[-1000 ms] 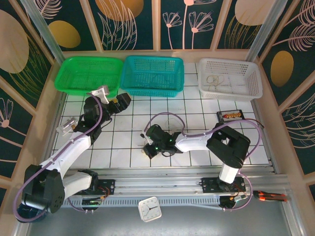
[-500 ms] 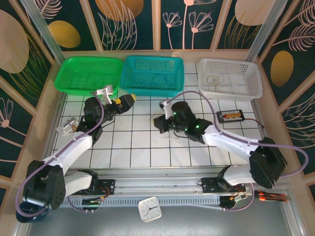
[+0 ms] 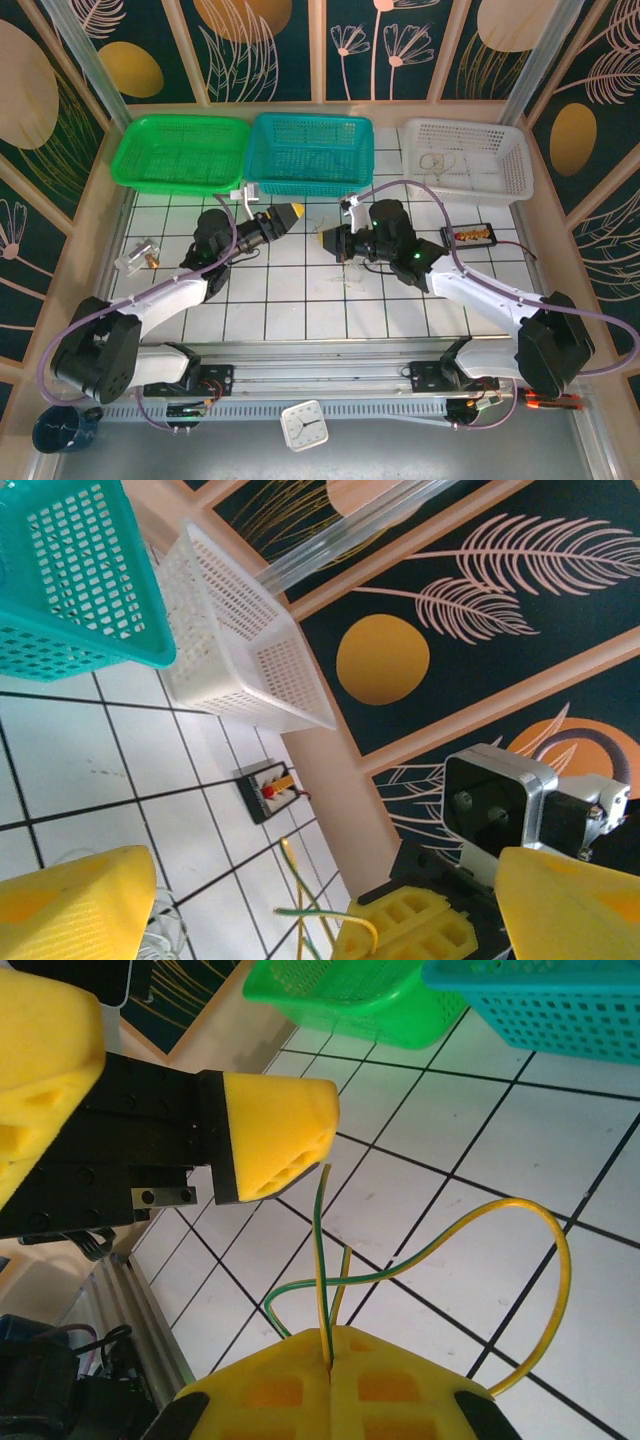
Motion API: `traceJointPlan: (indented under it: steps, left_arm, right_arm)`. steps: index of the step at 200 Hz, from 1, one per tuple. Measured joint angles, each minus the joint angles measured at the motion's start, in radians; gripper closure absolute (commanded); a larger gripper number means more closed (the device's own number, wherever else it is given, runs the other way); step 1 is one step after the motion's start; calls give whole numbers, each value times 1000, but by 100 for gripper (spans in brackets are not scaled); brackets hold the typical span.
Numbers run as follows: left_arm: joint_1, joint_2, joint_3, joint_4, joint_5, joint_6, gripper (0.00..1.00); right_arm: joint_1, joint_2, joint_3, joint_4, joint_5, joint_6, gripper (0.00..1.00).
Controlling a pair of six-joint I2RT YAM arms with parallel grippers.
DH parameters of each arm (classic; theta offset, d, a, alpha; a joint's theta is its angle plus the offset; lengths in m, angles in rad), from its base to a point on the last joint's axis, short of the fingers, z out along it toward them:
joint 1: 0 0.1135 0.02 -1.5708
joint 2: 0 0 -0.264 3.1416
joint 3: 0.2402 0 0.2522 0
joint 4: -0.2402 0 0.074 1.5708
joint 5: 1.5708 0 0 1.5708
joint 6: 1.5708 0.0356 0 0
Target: Untangle the cables
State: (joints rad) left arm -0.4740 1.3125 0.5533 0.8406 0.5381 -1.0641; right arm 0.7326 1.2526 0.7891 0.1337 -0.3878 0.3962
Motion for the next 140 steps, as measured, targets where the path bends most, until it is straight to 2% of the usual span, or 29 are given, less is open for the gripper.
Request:
traceJointPlan:
  steps: [67, 140]
  left_arm:
    - [-67, 46, 0, 79, -26, -53, 20]
    - [-102, 90, 0, 106, -27, -76, 41]
  right_arm:
    - [0, 0, -1, 13, -6, 3, 100]
    - [-4, -1, -19, 21, -7, 4, 100]
